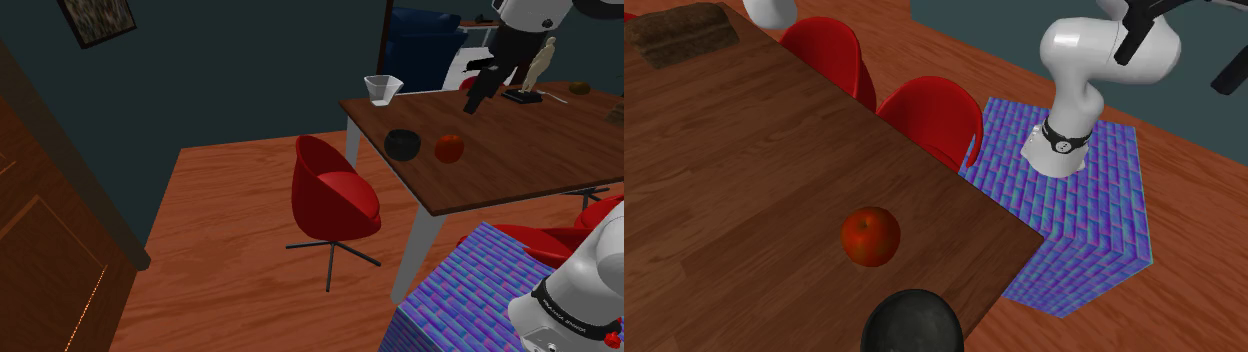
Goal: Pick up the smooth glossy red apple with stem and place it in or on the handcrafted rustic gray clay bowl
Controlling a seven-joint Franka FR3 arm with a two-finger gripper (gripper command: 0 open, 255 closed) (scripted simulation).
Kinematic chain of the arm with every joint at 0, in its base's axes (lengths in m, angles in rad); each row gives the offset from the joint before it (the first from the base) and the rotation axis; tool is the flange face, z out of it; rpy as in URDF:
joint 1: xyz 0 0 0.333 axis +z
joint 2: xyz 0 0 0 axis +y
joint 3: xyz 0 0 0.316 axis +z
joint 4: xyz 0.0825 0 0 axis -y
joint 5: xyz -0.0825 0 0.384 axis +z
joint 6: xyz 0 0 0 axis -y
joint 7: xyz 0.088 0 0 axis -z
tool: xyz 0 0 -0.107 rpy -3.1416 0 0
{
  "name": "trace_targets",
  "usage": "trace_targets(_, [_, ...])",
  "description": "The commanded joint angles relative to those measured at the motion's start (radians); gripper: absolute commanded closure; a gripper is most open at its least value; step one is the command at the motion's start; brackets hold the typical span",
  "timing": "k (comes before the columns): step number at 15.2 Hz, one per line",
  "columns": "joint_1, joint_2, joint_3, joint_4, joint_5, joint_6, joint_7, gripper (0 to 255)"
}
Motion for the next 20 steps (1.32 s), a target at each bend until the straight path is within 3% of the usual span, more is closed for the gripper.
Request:
trace_targets(1, [0.0, 0.0, 0.0, 0.0, 0.0, 0.0, 0.0, 0])
trace_targets(11, [-0.091, 0.259, -0.131, 0.039, -0.057, 0.175, -0.026, 0])
trace_targets(20, [-0.157, 0.529, -0.245, 0.149, -0.06, 0.297, -0.059, 0])
